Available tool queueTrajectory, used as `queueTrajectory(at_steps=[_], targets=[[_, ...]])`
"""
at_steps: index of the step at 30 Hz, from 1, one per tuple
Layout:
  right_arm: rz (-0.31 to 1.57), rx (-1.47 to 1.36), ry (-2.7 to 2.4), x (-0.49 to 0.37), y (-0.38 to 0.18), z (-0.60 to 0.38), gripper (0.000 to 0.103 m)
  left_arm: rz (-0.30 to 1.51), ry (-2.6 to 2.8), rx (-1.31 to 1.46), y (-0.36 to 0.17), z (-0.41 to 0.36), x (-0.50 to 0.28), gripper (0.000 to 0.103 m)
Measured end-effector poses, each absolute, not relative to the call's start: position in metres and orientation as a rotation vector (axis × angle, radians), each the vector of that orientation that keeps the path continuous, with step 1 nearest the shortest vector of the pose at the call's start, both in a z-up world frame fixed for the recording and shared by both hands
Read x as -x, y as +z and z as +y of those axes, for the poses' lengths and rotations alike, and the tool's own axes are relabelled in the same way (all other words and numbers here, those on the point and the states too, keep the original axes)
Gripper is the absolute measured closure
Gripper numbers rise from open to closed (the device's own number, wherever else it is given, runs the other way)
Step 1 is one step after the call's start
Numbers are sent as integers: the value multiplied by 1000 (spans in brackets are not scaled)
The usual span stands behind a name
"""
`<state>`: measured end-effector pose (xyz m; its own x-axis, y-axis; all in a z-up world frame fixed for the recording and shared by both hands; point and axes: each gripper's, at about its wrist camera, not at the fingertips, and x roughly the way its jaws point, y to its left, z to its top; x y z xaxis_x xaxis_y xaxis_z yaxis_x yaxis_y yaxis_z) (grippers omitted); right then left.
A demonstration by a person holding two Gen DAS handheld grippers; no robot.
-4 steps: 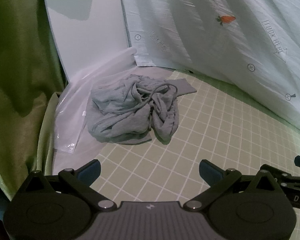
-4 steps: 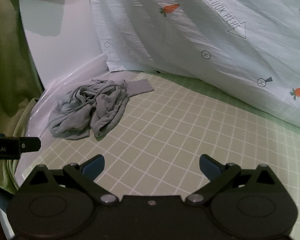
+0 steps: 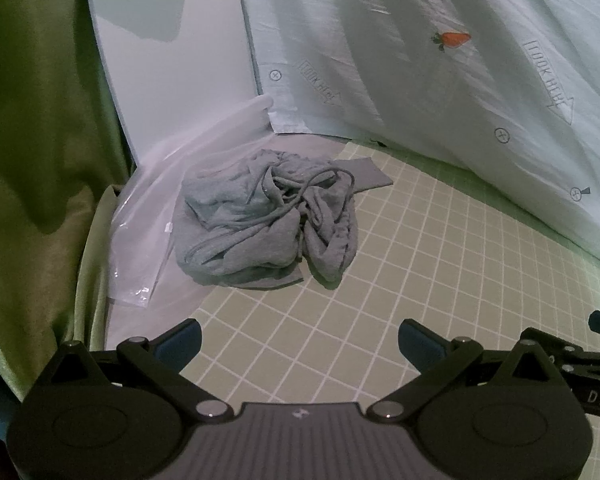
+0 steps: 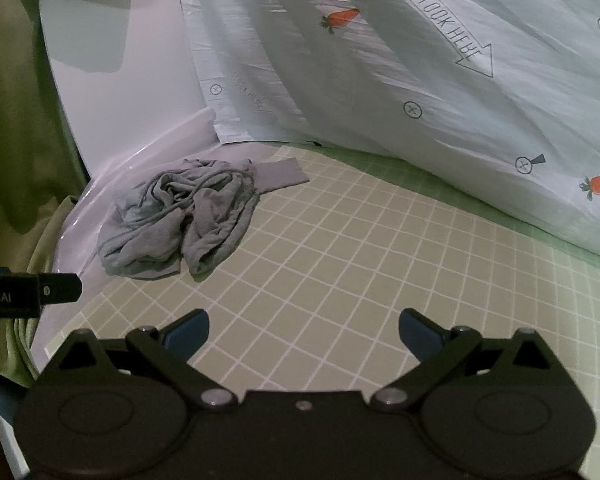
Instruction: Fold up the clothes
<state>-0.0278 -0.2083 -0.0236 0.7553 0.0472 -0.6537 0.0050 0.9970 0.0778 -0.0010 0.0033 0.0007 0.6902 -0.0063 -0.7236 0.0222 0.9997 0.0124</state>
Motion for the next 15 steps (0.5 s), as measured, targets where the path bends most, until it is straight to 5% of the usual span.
queueTrajectory(at_steps=[15], targets=[[707, -96, 24, 32, -23, -213, 1, 805, -17, -34, 4, 2, 1, 0]])
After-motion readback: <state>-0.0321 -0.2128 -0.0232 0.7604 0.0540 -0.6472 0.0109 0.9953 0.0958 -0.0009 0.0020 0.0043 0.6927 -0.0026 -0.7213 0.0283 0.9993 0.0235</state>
